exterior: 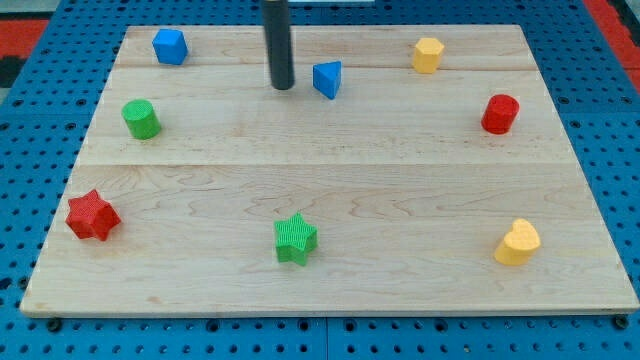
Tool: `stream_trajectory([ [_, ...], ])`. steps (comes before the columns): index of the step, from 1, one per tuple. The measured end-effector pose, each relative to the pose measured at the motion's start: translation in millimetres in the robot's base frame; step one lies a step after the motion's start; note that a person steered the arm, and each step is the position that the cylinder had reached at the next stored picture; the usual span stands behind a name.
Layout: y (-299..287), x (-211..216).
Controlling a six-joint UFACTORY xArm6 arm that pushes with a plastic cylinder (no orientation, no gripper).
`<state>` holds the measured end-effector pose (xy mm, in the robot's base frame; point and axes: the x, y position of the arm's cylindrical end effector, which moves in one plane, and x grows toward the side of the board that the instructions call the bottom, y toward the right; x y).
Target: Push the yellow hexagon towards the red circle
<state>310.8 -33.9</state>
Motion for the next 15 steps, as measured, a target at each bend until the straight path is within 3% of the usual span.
stream_trajectory([
  [3,71.4,-1.3],
  [5,73.3,34.0],
  [7,153.4,9.6],
  [8,154.1,-23.2],
  [9,165.4,-28.0],
  [10,147.0,8.8],
  [11,87.5,12.9],
  [13,31.6,-24.5],
  [14,52.0,-72.2],
  [15,115.4,-86.5],
])
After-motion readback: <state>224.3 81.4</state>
